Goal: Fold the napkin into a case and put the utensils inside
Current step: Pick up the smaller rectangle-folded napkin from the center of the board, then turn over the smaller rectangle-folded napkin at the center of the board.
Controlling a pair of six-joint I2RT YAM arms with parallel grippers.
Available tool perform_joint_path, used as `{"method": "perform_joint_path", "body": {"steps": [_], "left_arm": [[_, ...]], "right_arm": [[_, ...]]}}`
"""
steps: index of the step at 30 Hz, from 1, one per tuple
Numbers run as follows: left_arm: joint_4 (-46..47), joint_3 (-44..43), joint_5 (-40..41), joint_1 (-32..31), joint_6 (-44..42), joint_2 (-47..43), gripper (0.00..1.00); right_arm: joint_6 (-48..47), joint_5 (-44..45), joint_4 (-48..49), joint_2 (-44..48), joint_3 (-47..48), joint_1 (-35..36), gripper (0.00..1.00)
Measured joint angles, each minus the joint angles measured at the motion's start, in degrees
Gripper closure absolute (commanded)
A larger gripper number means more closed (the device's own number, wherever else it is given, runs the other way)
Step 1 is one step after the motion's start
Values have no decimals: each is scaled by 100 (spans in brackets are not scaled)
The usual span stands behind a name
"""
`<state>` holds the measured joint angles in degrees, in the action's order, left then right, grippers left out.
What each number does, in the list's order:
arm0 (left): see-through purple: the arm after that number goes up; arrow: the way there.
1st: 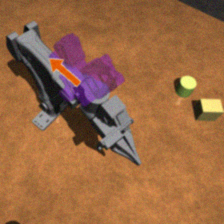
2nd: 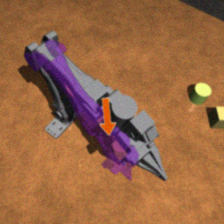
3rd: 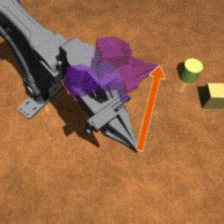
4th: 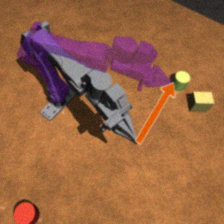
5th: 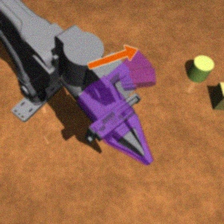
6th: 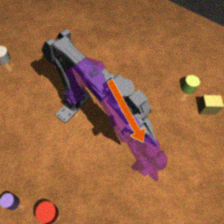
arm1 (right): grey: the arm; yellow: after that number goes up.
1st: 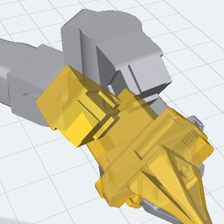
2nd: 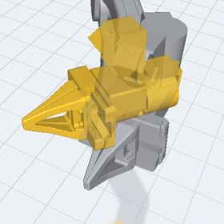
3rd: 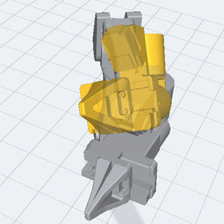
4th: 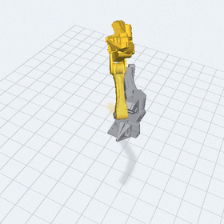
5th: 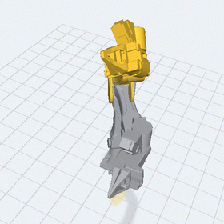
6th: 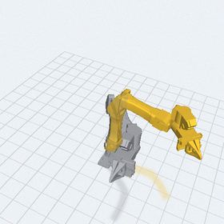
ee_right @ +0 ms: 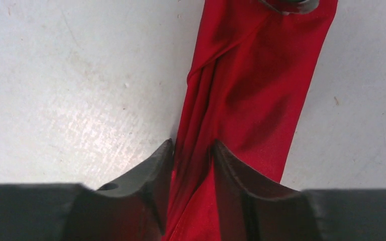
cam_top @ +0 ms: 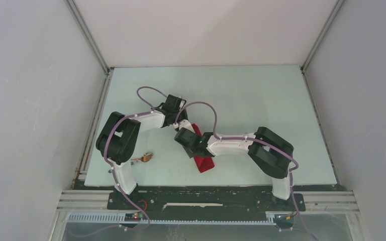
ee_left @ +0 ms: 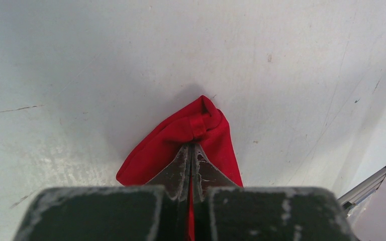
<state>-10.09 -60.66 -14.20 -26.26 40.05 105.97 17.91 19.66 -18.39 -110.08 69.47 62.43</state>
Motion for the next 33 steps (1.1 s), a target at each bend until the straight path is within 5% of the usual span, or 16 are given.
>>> {"method": "perform_joint_path", "body": {"steps": [5,11,15,23,33], "left_arm": [[144,101,-13,4,-4,-55,95],[157,332,-105,120,-46,-332,61],[-323,623,-105,437,-107,-1414,49],[-953,621,339,1121,-256,-4076,43],[-1550,1410,385,1117,-254,-4741,44]], "right_arm": [[44,310,42,-52,11,59,100],[50,466,164,7,-101,92,100],[57,203,348,236,-387,52,100],[354,-1303,844,1027,-1093,-348,100],[1812,-3993,3053,1379,-1978,-1399,100]]}}
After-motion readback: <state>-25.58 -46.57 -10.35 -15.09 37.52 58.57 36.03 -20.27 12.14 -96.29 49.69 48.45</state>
